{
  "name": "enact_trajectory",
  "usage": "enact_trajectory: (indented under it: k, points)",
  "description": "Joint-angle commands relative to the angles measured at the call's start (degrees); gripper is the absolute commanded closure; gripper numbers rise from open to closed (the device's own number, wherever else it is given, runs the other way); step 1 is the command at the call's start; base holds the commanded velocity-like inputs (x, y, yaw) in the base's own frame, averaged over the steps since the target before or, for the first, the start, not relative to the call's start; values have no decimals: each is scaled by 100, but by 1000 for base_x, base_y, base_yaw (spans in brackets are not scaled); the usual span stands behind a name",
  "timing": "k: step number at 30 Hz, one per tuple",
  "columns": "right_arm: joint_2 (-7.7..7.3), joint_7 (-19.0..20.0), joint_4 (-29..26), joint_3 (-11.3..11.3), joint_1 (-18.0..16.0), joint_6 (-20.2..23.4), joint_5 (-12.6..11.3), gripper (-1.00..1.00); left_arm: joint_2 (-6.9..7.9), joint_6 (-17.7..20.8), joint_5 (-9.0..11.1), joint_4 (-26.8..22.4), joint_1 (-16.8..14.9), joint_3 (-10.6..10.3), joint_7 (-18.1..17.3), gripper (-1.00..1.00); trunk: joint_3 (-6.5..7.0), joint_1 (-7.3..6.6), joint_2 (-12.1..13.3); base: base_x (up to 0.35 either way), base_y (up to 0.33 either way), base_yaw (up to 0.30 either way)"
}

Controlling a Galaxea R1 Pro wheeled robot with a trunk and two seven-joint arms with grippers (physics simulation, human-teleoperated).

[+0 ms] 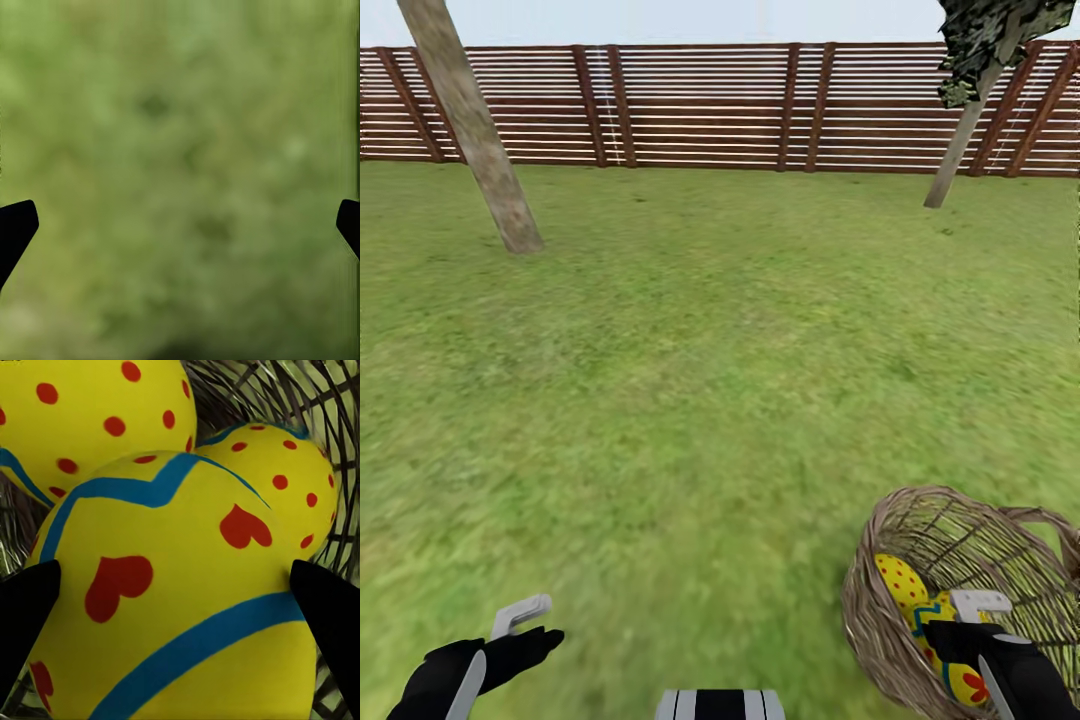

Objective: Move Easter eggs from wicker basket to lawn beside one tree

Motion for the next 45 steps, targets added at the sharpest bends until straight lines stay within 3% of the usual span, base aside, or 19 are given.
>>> enact_trajectory:
  k: [1,35,37,40,45]
  points:
    - [1,36,-8,-7,-2,28,19,100,-2,35,16,-5,-2,11,-13,-100,19,-3,0,0,0,0]
    - [1,54,-8,5,-2,37,28,100,-81,40,8,161,2,-16,-11,-100,766,-91,45,0,0,-24]
    - [1,54,-8,5,-2,37,28,100,-184,40,-2,164,0,-16,-5,-100,811,-96,48,0,0,0]
    - [1,54,-8,5,-2,37,29,100,-225,40,-9,256,0,-17,-3,-100,877,-104,52,0,0,0]
    - [1,51,-8,5,-2,37,30,100,-224,40,-10,276,-1,-16,-2,-100,967,-214,253,0,0,0]
